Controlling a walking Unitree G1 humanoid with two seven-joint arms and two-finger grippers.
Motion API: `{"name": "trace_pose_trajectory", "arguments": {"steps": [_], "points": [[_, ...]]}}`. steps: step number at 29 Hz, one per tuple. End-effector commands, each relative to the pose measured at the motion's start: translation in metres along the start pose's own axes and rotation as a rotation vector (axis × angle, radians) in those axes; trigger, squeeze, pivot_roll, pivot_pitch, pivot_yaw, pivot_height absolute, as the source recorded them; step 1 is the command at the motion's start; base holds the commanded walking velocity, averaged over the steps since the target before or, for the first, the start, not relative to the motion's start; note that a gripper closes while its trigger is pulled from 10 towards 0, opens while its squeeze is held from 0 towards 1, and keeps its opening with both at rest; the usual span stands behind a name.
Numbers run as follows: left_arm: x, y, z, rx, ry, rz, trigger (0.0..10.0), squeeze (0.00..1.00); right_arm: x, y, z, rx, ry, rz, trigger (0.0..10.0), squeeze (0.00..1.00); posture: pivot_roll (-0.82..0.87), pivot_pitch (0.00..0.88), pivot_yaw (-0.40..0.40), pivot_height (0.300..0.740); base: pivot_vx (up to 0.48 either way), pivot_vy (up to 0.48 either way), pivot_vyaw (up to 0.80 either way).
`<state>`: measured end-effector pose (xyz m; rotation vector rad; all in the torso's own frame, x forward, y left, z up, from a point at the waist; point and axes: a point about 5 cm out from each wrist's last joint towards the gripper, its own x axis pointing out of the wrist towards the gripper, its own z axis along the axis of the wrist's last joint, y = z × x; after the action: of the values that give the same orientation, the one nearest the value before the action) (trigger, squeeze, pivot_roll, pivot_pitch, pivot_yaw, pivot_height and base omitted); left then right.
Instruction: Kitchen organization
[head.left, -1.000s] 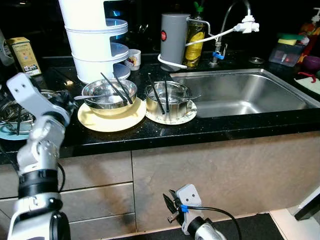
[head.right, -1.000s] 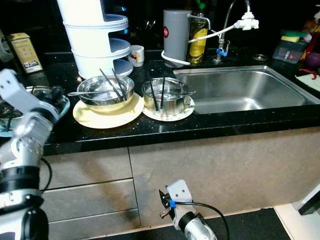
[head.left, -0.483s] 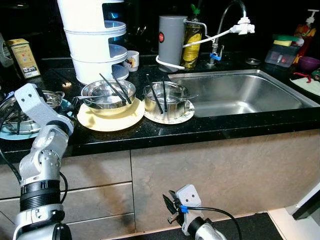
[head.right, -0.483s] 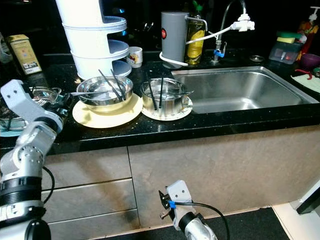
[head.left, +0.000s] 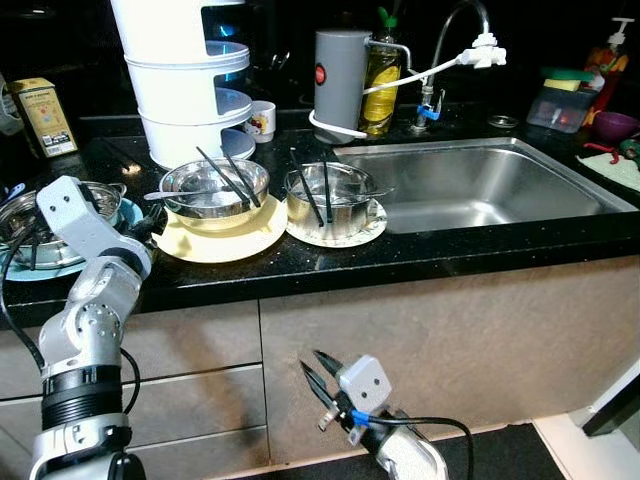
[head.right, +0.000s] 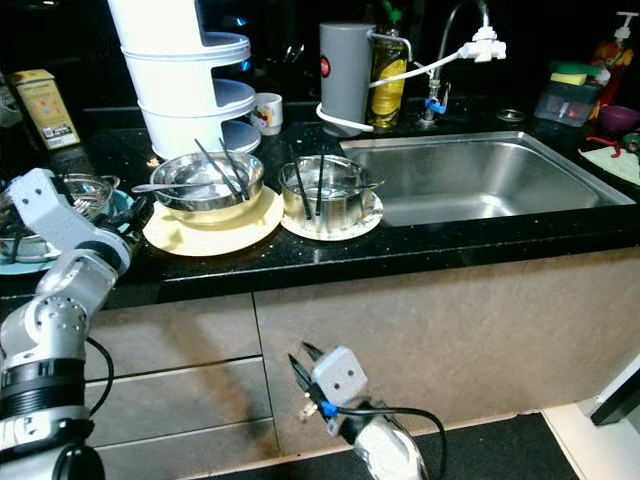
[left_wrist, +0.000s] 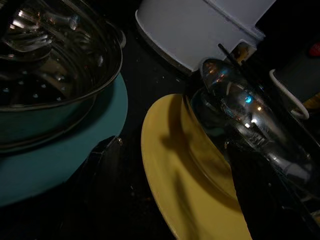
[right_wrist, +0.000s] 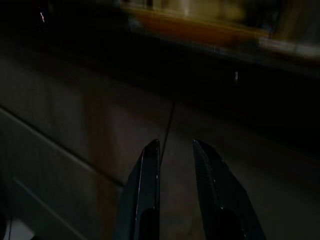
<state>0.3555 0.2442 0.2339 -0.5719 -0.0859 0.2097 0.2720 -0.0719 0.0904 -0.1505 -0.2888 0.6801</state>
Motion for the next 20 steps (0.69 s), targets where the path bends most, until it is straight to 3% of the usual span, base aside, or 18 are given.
{"name": "trace_pose_trajectory", "arguments": {"steps": [1, 5, 6, 10, 13, 20], "points": [[0.001, -0.001, -0.006, -0.017, 0.039, 0.008, 10.0, 0.00, 0.011, -0.002, 0.021, -0.001, -0.086, -0.003, 10.0, 0.00, -0.03, 0.091, 0.003, 0.740, 0.000, 0.000, 0.00], [0.002, -0.002, -0.008, 0.003, 0.061, -0.001, 10.0, 0.00, 0.020, -0.005, 0.034, -0.031, -0.118, -0.006, 10.0, 0.00, -0.03, 0.092, 0.008, 0.740, 0.000, 0.000, 0.00], [0.004, -0.006, -0.009, -0.006, 0.066, -0.021, 10.0, 0.00, 0.030, -0.009, 0.045, -0.060, -0.138, -0.010, 10.0, 0.00, -0.03, 0.093, 0.009, 0.740, 0.000, 0.000, 0.00], [0.005, -0.009, -0.008, -0.014, 0.063, -0.031, 10.0, 0.00, 0.033, -0.010, 0.048, -0.066, -0.147, -0.012, 10.0, 0.00, -0.03, 0.093, 0.007, 0.740, 0.000, 0.000, 0.00], [0.012, -0.021, -0.001, -0.081, 0.036, -0.090, 10.0, 0.00, 0.036, -0.012, 0.053, -0.063, -0.159, -0.011, 10.0, 0.00, -0.02, 0.094, 0.001, 0.740, 0.000, 0.000, 0.00], [0.024, -0.038, 0.006, -0.133, 0.023, -0.148, 10.0, 0.00, 0.034, -0.012, 0.055, -0.057, -0.137, -0.012, 10.0, 0.00, -0.02, 0.098, 0.012, 0.740, 0.000, 0.000, 0.00]]}}
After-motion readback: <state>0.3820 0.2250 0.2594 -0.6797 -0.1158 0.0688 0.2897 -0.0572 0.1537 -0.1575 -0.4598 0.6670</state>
